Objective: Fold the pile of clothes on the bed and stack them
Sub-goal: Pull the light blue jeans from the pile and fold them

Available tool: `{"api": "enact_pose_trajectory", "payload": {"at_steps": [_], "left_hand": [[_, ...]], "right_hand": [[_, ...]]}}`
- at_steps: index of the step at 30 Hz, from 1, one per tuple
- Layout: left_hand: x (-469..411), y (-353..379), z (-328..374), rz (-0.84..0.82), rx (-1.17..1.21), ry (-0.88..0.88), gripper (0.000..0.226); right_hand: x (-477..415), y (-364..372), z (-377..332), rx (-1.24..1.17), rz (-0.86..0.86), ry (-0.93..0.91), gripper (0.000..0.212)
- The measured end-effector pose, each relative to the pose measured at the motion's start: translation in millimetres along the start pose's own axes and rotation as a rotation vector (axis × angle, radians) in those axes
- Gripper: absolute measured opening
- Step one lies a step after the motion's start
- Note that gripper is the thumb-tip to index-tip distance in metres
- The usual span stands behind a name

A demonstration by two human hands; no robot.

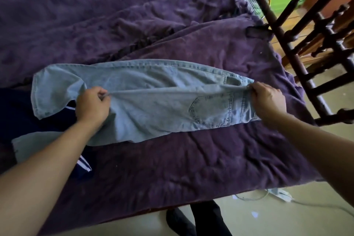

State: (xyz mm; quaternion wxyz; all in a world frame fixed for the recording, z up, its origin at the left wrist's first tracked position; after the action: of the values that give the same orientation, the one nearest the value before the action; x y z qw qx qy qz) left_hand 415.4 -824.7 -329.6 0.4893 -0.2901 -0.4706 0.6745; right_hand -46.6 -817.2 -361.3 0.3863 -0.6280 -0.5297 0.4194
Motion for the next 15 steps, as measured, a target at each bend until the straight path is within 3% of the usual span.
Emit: {"api": "enact_pose_trajectory", "payload": {"at_steps": [8,11,15], "left_hand": [[-137,65,55,-0.005,-0.052,-0.082,0.016],[-155,106,61,-0.083,-0.106,-0.105,0.017],[-148,132,43,-0.232,-0.333,-0.004,0.029]], "right_hand": [[-105,70,29,0.134,-0.171,0.116,0.02],[-115,90,34,0.174,-0.277,0.135,0.029],[-114,98,18,0.268,-0.308,0.096,0.05]]}}
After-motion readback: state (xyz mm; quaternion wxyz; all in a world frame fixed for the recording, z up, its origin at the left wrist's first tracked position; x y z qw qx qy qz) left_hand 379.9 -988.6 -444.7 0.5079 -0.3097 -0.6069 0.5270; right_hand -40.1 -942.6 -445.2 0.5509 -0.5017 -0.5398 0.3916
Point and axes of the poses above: each hand's wrist, its own x-axis away from the middle knuckle, its own y-axis out of the palm, z = x × y, the point moved 1 cm from there along -x, towards the middle knuckle, and after that the axes turned 5 degrees about -x, right-handed, at the moved point
